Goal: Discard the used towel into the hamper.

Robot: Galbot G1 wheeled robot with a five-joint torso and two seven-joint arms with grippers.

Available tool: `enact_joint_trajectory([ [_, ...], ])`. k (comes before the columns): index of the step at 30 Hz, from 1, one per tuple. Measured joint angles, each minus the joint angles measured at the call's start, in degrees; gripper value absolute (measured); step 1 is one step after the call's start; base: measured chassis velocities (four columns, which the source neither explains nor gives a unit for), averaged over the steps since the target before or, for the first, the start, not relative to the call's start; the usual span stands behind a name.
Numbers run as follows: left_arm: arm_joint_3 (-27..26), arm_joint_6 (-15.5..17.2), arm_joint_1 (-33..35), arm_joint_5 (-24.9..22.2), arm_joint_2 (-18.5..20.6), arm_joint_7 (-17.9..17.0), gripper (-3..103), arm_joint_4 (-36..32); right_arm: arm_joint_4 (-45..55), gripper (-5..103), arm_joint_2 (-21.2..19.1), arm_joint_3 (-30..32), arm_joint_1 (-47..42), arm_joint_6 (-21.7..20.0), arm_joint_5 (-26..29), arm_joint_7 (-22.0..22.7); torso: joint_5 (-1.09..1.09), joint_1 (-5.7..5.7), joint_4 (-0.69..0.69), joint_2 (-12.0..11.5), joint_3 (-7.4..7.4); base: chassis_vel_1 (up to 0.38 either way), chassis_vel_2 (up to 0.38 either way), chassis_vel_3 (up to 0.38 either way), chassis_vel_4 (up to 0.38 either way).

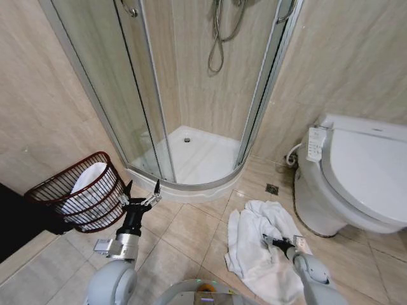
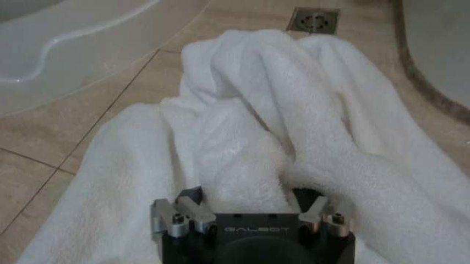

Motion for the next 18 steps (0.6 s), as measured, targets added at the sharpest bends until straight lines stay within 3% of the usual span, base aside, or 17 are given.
enact_joint_trajectory([
  [2, -0.04, -0.25, 0.04, -0.22, 0.00, 0.27, 100, -0.04, -0.56, 83, 0.22, -0.12, 0.07, 0.42, -0.03, 0.05, 0.00, 0.00, 0.00, 0.00, 0.00, 0.000, 0.000, 0.000, 0.000],
  [3, -0.04, -0.30, 0.12, -0.33, 0.00, 0.36, 100, -0.10, -0.82, 71, 0.32, -0.12, 0.12, 0.72, -0.03, 0.16, 0.01, 0.00, 0.00, 0.00, 0.00, 0.000, 0.000, 0.000, 0.000],
  [5, -0.04, -0.30, 0.20, -0.42, 0.04, 0.43, 100, -0.15, -1.02, 71, 0.37, -0.13, 0.13, 1.04, -0.03, 0.25, 0.00, 0.00, 0.00, 0.00, 0.00, 0.000, 0.000, 0.000, 0.000],
  [6, -0.05, -0.31, 0.22, -0.47, 0.12, 0.45, 100, -0.19, -1.21, 61, 0.37, -0.13, 0.12, 1.37, -0.03, 0.30, 0.00, 0.00, 0.00, 0.00, 0.00, 0.000, 0.000, 0.000, 0.000],
  [8, -0.08, -0.31, 0.23, -0.53, 0.18, 0.47, 100, -0.23, -1.34, 61, 0.38, -0.11, 0.09, 1.67, -0.01, 0.38, 0.00, 0.00, 0.00, 0.00, 0.00, 0.000, 0.000, 0.000, 0.000],
  [9, -0.10, -0.31, 0.23, -0.60, 0.24, 0.47, 100, -0.25, -1.48, 50, 0.40, -0.05, 0.06, 1.91, 0.03, 0.49, 0.00, 0.00, 0.00, 0.00, 0.00, 0.000, 0.000, 0.000, 0.000],
  [10, -0.12, -0.30, 0.20, -0.64, 0.29, 0.47, 100, -0.25, -1.57, 50, 0.40, 0.01, 0.05, 2.07, 0.06, 0.53, 0.00, 0.00, 0.00, 0.00, 0.00, 0.000, 0.000, 0.000, 0.000],
  [11, -0.12, -0.26, 0.16, -0.67, 0.36, 0.48, 100, -0.25, -1.69, 39, 0.40, 0.13, 0.02, 2.26, 0.10, 0.57, 0.00, 0.00, 0.00, 0.00, 0.00, 0.000, 0.000, 0.000, 0.000],
  [14, -0.11, -0.22, 0.08, -0.68, 0.42, 0.49, 100, -0.25, -1.80, 39, 0.40, 0.31, -0.04, 2.48, 0.19, 0.63, 0.00, 0.00, 0.00, 0.00, 0.00, 0.000, 0.000, 0.000, 0.000],
  [15, -0.09, -0.20, 0.06, -0.68, 0.43, 0.52, 100, -0.25, -1.85, 28, 0.40, 0.39, -0.08, 2.57, 0.24, 0.63, 0.00, 0.00, 0.00, 0.00, 0.00, 0.000, 0.000, 0.000, 0.000],
  [17, -0.08, -0.19, 0.05, -0.68, 0.44, 0.55, 100, -0.24, -1.95, 28, 0.41, 0.48, -0.13, 2.75, 0.27, 0.68, 0.00, 0.00, 0.00, 0.00, 0.00, 0.000, 0.000, 0.000, 0.000],
  [18, -0.08, -0.19, 0.04, -0.69, 0.45, 0.56, 100, -0.23, -2.00, 18, 0.43, 0.52, -0.16, 2.85, 0.28, 0.74, 0.00, 0.00, 0.00, 0.00, 0.00, 0.000, 0.000, 0.000, 0.000],
])
